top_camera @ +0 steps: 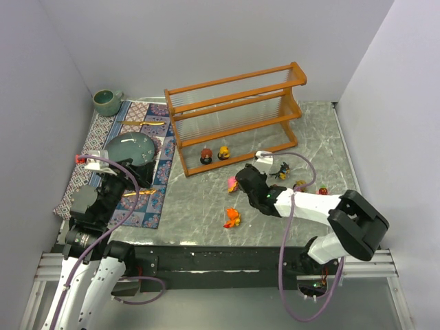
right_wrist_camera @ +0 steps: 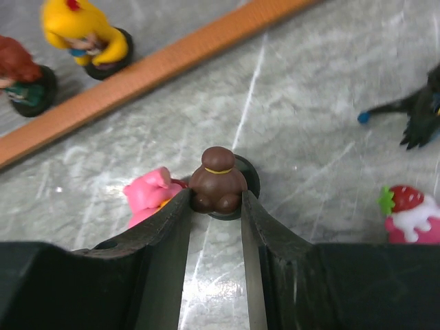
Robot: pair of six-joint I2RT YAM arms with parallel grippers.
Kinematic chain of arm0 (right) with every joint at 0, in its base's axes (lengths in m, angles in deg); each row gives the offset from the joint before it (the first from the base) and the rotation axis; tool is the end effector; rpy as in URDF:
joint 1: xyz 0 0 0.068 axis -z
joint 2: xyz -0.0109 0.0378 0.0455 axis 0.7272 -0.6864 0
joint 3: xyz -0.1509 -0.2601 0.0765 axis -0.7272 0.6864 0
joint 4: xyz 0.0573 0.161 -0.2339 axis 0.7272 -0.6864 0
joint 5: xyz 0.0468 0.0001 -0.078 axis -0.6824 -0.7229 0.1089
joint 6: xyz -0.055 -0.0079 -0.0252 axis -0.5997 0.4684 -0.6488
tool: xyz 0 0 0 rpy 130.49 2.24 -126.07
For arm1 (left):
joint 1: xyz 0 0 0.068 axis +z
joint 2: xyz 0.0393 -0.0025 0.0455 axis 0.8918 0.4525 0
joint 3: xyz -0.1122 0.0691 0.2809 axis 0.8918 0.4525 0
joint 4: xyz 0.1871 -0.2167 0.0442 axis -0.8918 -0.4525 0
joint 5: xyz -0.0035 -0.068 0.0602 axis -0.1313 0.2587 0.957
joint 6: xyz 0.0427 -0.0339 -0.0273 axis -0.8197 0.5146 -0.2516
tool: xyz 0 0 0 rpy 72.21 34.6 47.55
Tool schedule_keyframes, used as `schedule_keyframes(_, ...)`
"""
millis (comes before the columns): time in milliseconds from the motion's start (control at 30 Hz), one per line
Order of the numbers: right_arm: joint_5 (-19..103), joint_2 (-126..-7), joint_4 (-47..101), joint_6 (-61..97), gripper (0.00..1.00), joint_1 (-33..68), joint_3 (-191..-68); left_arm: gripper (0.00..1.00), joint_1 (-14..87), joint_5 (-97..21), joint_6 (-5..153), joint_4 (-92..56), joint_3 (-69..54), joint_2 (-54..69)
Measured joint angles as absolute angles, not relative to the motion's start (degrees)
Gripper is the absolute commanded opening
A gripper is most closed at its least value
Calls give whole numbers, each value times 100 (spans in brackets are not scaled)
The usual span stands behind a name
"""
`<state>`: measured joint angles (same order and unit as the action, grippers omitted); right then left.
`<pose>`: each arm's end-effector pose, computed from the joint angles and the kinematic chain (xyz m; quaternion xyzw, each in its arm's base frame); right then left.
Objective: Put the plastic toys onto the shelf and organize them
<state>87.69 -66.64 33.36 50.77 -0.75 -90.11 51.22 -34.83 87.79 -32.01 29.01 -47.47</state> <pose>0.2210 0.1984 0.1906 0.0821 0.8614 0.0618 0.4974 0.1028 -0.0256 0.3574 -0.0478 0.6847 -0.2587 0.6796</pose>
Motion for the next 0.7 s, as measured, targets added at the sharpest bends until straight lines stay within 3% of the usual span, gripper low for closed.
schedule_keyframes(367,7873,-6296,4178,3364,28,714,-9035,97,5122,-3483,8779,-3203,2901,-4747)
schedule_keyframes(700,6950,-6869,4755,2470,28,1256,-9756,97,5122,-3483,8777,-3201,2901,-4740)
